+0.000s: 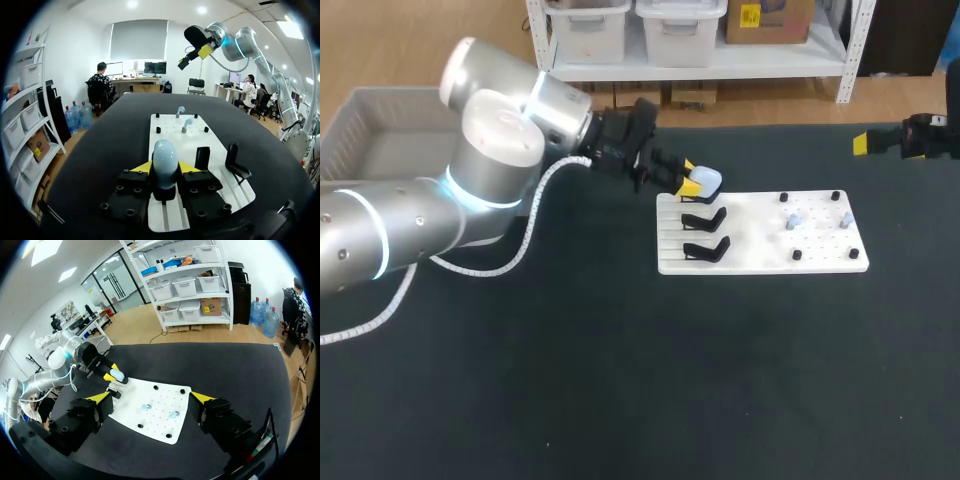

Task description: Pick up each earbud case from the left stands, insert the matching earbuds, close the lid, and place the case in the box.

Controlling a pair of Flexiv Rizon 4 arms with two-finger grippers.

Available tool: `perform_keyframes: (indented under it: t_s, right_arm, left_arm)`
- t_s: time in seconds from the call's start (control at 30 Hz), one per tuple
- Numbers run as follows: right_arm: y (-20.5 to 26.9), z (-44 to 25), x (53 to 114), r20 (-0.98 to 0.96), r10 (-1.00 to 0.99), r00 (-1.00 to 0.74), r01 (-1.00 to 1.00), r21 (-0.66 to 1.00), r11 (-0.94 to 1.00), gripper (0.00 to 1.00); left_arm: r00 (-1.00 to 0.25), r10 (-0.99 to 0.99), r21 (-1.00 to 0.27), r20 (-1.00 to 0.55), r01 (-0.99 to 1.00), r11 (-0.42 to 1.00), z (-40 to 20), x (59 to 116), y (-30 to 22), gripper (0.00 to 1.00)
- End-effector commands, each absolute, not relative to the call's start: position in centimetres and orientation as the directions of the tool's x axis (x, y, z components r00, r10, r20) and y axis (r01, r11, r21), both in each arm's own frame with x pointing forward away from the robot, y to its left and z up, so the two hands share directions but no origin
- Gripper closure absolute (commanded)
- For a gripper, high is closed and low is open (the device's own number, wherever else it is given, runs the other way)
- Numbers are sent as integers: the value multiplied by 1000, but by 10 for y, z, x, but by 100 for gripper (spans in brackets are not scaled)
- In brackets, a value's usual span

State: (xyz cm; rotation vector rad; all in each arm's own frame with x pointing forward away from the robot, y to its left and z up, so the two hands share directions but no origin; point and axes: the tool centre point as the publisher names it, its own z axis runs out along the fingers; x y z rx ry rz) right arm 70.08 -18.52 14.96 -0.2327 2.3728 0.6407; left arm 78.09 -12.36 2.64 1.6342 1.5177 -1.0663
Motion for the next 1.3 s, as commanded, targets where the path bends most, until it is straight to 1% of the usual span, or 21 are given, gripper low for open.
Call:
perform_keyframes:
  t_s: [0.03, 0.17, 0.27, 0.47, 0.73, 1.3]
  right_arm:
    - [-186, 150, 701, -643, 0, -766, -324, 386, 864, 0]
    - [-186, 150, 701, -643, 0, -766, -324, 386, 864, 0]
    - [-186, 150, 701, -643, 0, -766, -324, 386, 864, 0]
    - [-186, 150, 701, -643, 0, -766, -324, 386, 864, 0]
    - [-186, 150, 701, -643, 0, -766, -324, 386, 864, 0]
    - [-186, 150, 701, -643, 0, -766, -324, 386, 864, 0]
  left_arm:
    - [13, 439, -21, -899, 997, -72, 42, 764, -113, 100]
    - [34, 410, 15, -912, 999, -49, 61, 758, -103, 100]
    - [27, 350, 18, -936, 999, -30, 78, 754, -96, 100]
    - [25, 217, 21, -976, 1000, -22, 111, 736, -97, 100]
    - [42, 116, 41, -992, 999, -19, 139, 717, -97, 100]
    - [-30, 84, -24, -996, 997, 79, 140, 698, -85, 100]
